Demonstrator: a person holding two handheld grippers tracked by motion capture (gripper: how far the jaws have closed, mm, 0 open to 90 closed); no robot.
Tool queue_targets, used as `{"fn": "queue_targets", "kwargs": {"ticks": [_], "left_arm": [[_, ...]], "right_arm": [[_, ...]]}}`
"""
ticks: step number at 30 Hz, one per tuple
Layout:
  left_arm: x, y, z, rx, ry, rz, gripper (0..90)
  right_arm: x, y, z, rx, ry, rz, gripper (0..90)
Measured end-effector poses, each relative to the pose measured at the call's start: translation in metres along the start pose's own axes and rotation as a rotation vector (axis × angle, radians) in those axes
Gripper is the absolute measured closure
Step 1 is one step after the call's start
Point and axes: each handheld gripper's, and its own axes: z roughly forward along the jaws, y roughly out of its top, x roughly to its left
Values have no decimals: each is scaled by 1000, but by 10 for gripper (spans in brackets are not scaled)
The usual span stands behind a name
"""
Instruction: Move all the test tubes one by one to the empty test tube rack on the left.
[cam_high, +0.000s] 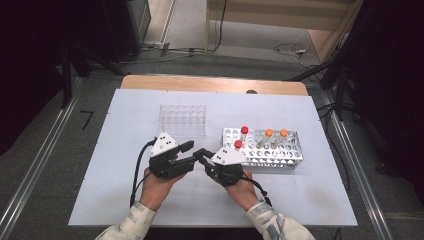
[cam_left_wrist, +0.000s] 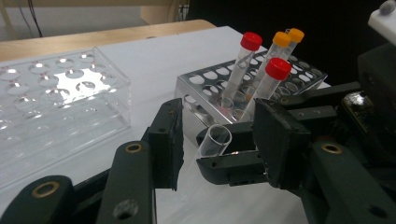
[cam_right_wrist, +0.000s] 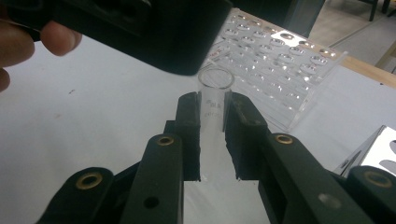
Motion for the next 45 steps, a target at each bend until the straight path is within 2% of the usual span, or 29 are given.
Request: {"fn": "queue_targets", "kwargs": {"ticks": [9,14,20,37,40,41,45], "left_arm": [[-3,-1,13,36,-5,0,623],[-3,-1,14,34,-13,-15,679],[-1,-1,13,35,-15,-23,706],[-2,-1,12,21,15,2,771],[-3,-2,13,23,15,4,771],[-3,-2,13,23,16,4,772],[-1,-1,12,17,18,-4,772]], "right_arm": [[-1,1,-3,-11,1,-3,731],[0,1,-4,-11,-7,-11,731],[0,1,-4,-17,-11,-13,731],[0,1,-4,-12,-6,-9,726],[0,1,-4,-16,1,-2,675],[0,1,-4,-18,5,0,600],[-1,1,-6,-8,32,14,449]]}}
